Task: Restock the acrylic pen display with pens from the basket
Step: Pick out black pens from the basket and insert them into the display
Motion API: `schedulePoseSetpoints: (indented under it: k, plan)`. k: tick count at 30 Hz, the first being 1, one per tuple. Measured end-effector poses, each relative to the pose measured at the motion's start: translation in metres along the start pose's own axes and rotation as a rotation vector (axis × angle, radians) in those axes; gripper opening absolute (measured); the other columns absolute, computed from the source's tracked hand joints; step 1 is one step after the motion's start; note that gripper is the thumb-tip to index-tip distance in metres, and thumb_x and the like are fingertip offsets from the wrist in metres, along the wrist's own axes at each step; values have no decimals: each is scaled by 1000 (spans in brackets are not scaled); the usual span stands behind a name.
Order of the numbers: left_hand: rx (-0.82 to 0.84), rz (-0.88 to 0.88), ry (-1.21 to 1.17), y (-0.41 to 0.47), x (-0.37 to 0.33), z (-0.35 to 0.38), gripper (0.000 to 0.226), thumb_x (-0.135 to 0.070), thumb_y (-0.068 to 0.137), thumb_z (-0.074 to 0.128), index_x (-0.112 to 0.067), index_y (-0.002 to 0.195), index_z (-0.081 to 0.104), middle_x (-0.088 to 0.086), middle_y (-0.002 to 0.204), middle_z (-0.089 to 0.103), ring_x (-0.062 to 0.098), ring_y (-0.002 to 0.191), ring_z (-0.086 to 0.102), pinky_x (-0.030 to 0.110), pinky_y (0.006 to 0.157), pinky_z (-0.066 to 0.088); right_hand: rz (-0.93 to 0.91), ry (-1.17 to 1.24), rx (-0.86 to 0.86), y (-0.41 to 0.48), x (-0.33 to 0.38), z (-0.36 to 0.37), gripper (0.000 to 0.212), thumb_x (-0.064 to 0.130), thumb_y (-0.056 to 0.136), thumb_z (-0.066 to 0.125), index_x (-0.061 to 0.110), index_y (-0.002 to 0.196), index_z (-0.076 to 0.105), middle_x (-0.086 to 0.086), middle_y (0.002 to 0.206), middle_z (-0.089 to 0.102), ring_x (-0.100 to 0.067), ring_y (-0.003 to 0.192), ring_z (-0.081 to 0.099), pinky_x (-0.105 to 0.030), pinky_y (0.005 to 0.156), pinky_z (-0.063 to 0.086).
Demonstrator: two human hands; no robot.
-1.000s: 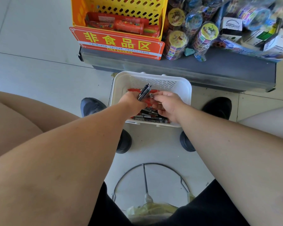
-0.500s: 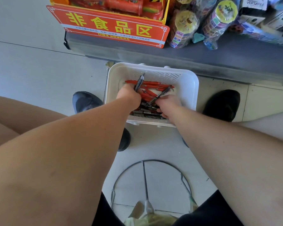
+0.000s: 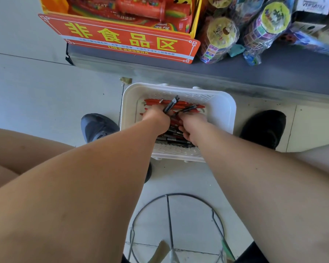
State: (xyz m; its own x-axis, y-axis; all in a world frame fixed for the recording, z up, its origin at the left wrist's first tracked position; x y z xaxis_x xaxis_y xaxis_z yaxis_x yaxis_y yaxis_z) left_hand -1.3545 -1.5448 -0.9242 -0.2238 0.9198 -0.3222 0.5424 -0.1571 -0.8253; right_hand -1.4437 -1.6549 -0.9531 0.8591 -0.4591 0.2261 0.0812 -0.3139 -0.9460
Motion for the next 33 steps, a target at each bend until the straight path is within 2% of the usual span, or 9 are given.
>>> schedulePoseSetpoints:
  k: [4,6,8,11,15,18,22,27,33]
  plan:
    - [42,75,88,-3,-7,2,24,-10,97,49,-17,116,61,4,82,56,19,70,54,28,60,44,22,45,14,0,0,5,14,33,93,64,19,94,69,3,89,74,-15,77,64,-29,59,45]
    - [75,115,93,-9,-12,8,26,-10,97,49,-17,119,62,7,90,61,22,75,58,28,58,44,43,46,36,-2,-3,4,13,28,93,63,18,91,71,3,84,74,-14,72,64,-28,60,45]
    - [102,139,100,-12,-13,15,30,-9,96,48,-18,121,62,11,101,65,27,87,63,34,67,52,56,32,41,-4,-5,0,8,20,91,64,17,86,70,3,78,71,-13,66,60,-26,58,45]
    - [108,123,101,-14,-12,15,29,-10,96,48,-18,120,62,10,103,65,27,89,64,34,70,53,58,48,52,-8,-7,-2,5,20,91,68,17,89,70,3,75,68,-12,64,58,-24,53,44]
    - [6,90,33,-18,-11,-2,24,-14,98,48,-15,119,60,8,100,62,18,77,55,27,63,43,-58,10,109,-17,1,-2,10,29,92,67,19,91,69,3,76,67,-12,65,59,-24,55,43]
    - [24,60,-4,-23,-11,-3,24,-14,101,45,-10,120,59,13,110,63,24,90,59,32,77,49,-190,-67,142,-26,7,-5,14,32,93,68,18,95,71,2,80,71,-11,66,61,-24,54,42]
    - [18,49,-205,-36,-11,-7,11,-23,100,51,-17,103,59,3,87,60,18,76,55,30,69,46,-304,-165,171,-43,10,-6,15,29,98,61,20,89,69,5,75,70,-9,62,62,-21,51,37]
    - [10,137,-182,-57,-17,-15,9,-22,91,57,-21,83,61,2,78,62,19,73,59,28,60,44,-252,-98,255,-51,1,1,15,24,89,56,20,79,67,3,71,71,-12,62,64,-29,62,39]
    - [-79,-51,-266,-61,-1,-16,15,-21,97,44,-12,103,54,5,77,55,19,66,51,30,57,38,-411,-357,105,-55,4,-2,17,25,90,59,25,77,70,5,73,71,-22,75,68,-31,68,50]
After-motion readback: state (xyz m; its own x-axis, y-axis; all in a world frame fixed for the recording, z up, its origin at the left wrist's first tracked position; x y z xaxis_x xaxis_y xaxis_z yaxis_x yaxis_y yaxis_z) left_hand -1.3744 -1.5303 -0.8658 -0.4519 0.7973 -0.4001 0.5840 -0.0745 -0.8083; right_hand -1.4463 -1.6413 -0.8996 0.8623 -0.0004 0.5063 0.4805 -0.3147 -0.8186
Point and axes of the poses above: each hand's wrist, its own y-axis towards the middle knuckle, its own z-axis out of the palm, x = y × z, the point moved 6 cm from there along y, towards the middle knuckle
